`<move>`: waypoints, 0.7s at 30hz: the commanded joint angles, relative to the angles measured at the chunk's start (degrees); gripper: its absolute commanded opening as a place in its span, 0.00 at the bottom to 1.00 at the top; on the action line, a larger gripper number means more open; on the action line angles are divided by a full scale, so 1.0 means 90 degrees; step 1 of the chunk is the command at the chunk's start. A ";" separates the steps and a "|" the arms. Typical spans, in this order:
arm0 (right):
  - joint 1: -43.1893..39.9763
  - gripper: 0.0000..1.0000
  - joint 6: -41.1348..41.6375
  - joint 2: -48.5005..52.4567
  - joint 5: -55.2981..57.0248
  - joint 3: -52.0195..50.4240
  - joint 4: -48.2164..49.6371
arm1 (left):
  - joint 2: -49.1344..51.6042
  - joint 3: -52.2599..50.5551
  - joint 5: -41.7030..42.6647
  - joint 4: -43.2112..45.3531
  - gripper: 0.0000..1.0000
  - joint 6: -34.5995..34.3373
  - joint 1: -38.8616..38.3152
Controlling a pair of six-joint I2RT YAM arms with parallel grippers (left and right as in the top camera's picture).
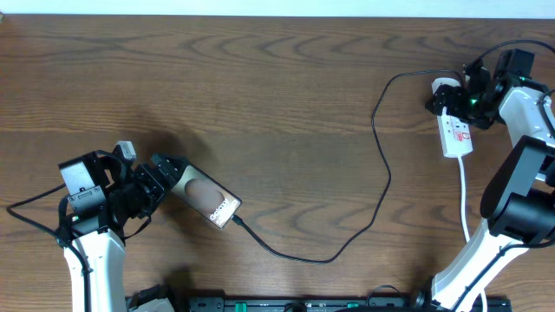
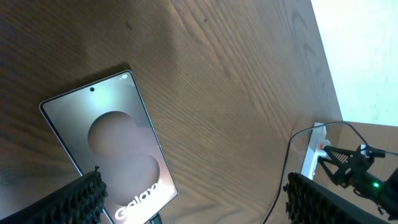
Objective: Plug charger to phone and switch on socket
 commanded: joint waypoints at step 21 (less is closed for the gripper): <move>-0.0243 0.96 -0.0170 0.0182 -0.0753 0.0874 -0.0515 | -0.0002 -0.0024 -0.0080 -0.0019 0.90 0.0114 0.0022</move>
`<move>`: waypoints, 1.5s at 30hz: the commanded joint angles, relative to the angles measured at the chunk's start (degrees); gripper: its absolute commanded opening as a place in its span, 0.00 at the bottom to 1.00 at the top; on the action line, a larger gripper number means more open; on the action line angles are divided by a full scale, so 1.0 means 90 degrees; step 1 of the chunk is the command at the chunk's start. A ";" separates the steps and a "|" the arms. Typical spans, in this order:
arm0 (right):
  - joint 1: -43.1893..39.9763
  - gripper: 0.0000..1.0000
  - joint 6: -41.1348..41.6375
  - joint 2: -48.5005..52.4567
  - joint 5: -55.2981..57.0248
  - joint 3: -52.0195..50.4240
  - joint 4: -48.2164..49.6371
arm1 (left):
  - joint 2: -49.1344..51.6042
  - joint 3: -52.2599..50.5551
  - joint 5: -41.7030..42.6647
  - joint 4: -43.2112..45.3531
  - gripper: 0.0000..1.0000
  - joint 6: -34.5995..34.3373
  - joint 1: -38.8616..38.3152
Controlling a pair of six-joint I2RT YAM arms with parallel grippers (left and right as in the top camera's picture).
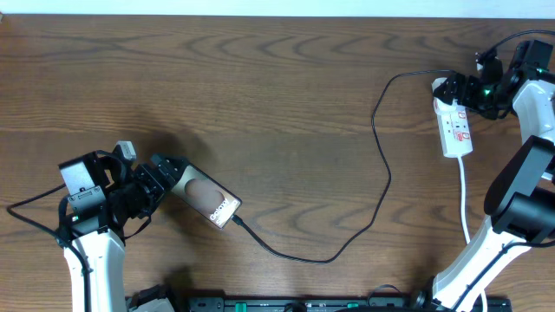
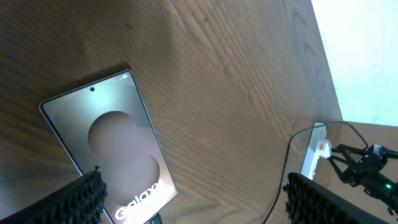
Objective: Plug charger to phone and switch on socket
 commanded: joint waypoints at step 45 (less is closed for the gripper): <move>0.0612 0.95 -0.0075 0.0238 -0.0709 -0.1052 0.0500 | -0.0002 -0.0024 -0.0080 -0.0022 0.90 0.0114 0.0022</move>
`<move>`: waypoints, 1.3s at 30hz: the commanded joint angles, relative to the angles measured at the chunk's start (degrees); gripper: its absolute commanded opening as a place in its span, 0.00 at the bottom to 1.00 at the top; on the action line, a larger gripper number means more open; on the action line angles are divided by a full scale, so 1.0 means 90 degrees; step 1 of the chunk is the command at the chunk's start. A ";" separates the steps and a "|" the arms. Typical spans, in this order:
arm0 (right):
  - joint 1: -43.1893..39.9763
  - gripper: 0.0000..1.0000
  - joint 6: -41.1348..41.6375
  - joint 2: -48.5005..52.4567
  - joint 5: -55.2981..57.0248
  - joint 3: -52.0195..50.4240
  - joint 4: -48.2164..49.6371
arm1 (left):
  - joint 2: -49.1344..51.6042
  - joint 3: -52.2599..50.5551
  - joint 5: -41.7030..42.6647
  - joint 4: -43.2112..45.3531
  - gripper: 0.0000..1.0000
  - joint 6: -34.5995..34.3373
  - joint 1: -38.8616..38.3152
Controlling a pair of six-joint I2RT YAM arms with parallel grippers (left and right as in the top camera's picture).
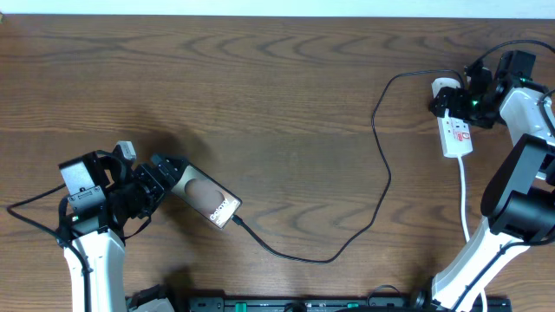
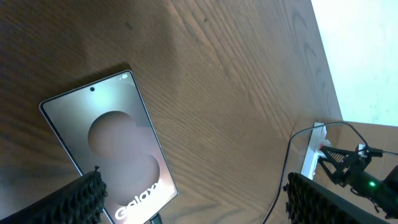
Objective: Plug charger to phone and switch on socket
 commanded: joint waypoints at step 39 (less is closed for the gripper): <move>0.0381 0.93 0.0311 0.0282 -0.0529 -0.0073 -0.0279 | -0.0002 -0.0029 -0.0080 -0.0066 0.90 0.0117 0.0022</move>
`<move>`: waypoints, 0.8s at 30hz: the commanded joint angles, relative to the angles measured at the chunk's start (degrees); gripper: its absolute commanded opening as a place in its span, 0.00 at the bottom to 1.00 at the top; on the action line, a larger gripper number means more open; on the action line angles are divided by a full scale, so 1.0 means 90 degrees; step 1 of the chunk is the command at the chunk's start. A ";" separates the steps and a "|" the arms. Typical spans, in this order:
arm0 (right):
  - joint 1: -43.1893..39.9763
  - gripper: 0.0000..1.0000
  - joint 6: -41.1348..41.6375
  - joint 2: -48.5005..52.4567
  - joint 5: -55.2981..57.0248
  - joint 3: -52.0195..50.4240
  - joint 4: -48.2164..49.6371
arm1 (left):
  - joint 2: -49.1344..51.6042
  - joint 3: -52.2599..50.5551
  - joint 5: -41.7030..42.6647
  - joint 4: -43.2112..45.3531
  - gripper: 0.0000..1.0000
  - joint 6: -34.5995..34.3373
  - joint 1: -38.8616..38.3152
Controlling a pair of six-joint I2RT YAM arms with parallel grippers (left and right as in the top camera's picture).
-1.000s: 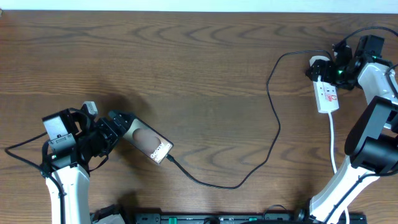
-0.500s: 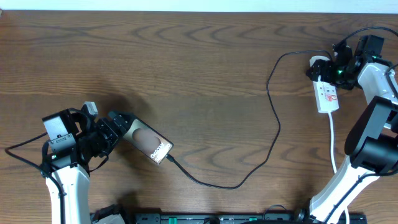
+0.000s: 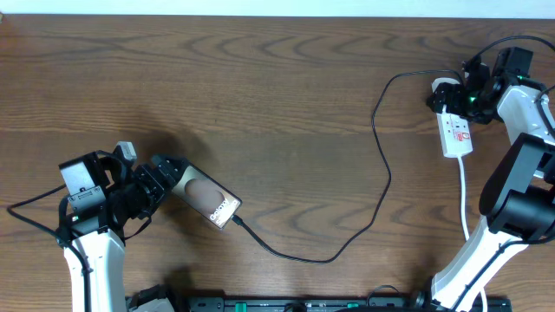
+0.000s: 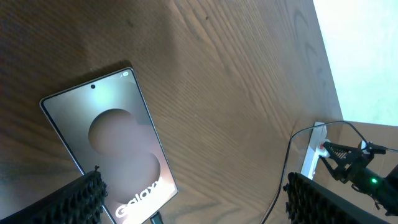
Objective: Plug charger to phone and switch on socket
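The phone lies face up at the front left, showing a "Galaxy" screen. A black charger cable is plugged into its lower end and runs across the table to the white plug on the white socket strip at the far right. My left gripper is open, its pads wide apart around the phone's lower end. My right gripper hovers at the strip's plug end; whether it touches the strip or its jaws are open is unclear.
The strip's white lead runs toward the front edge beside the right arm's base. Black equipment lines the front edge. The table's far edge meets a white wall.
My right gripper has shifted slightly toward the far side, still over the plug end of the socket strip. The left gripper, phone and cable have not moved.
The right gripper was first over the strip's plug end. Then it stood drawn back to the right, off the strip. After that it was over the plug end again, where it stays now. The left gripper stayed open around the plugged-in phone throughout.
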 commanded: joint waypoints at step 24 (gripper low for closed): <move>0.0299 0.93 0.0444 0.0255 0.0010 -0.0085 -0.0425 | -0.0002 -0.0029 -0.0080 -0.0017 0.90 0.0114 0.0022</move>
